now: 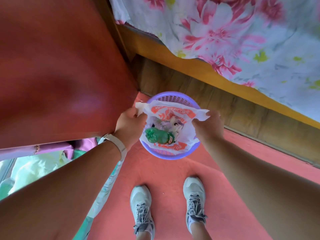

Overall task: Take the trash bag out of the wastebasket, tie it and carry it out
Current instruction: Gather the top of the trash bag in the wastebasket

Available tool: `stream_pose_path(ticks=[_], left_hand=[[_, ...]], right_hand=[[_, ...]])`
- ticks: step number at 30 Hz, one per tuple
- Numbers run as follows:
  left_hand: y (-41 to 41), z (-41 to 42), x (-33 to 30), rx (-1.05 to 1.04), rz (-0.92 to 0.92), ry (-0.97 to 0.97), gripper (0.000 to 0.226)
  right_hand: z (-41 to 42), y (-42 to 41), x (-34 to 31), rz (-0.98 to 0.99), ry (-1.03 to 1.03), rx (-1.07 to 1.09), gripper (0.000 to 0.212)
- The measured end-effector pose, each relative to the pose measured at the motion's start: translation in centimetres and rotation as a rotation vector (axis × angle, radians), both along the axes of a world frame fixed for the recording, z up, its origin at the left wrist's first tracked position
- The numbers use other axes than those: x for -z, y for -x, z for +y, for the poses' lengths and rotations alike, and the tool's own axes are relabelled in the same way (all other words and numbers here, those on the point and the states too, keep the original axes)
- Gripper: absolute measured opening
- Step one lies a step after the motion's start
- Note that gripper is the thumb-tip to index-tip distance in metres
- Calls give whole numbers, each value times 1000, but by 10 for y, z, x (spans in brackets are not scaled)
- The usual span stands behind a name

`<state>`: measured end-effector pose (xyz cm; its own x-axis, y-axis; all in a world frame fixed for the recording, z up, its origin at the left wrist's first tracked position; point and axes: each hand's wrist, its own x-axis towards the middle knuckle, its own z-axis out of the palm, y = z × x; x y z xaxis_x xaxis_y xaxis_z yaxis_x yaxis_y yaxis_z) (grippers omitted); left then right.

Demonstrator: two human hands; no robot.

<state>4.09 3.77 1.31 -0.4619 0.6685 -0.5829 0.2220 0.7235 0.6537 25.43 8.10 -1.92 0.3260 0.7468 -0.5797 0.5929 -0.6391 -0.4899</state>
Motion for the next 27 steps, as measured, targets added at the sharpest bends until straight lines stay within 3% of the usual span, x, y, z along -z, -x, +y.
stream_pose_path(ticks=[3, 5, 13, 20, 27], left_hand=[[0, -7, 9, 24, 1, -18, 23], [-2, -14, 18, 36, 0, -32, 20], [-13, -25, 19, 3, -2, -25, 24], [-22, -3, -29, -109, -121, -73, 14], [-30, 7, -79, -88, -132, -77, 14]], right_hand=[[-4, -17, 16, -259, 72, -109, 64], [-7, -28, 28, -314, 123, -122, 69], [-11, -31, 30, -22, 17, 34, 13], [-13, -4, -27, 236, 38, 70, 22], [-16, 9, -84, 288, -9, 11, 13]])
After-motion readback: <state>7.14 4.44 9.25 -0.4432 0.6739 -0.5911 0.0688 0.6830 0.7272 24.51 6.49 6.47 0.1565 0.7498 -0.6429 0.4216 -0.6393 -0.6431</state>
